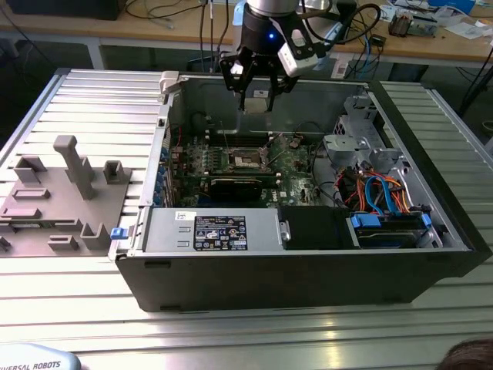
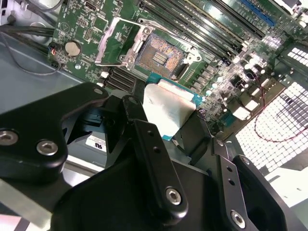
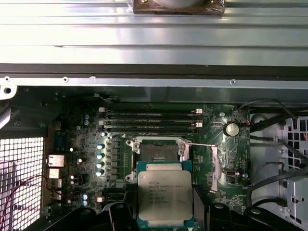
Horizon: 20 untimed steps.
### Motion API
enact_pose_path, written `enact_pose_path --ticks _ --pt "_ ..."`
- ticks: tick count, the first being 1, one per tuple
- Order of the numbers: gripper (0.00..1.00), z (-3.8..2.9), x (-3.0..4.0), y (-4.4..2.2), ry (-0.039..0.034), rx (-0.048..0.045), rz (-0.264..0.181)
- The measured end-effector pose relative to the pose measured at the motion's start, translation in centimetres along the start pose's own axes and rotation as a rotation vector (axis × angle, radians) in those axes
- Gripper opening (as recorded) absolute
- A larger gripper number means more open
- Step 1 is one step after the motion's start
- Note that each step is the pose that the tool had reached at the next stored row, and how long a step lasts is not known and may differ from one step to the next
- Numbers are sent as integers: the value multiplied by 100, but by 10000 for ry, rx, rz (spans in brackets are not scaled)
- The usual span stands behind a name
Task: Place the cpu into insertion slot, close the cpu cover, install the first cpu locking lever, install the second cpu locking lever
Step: 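Place the cpu into insertion slot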
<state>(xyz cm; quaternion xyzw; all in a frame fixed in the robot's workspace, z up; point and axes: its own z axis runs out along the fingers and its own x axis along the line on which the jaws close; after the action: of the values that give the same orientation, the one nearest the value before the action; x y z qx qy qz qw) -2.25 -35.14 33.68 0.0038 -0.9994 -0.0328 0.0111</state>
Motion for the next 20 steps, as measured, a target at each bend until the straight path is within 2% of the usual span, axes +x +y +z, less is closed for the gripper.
enact_pose_path --ticks 20 --pt "55 9 0 0 -60 -9 916"
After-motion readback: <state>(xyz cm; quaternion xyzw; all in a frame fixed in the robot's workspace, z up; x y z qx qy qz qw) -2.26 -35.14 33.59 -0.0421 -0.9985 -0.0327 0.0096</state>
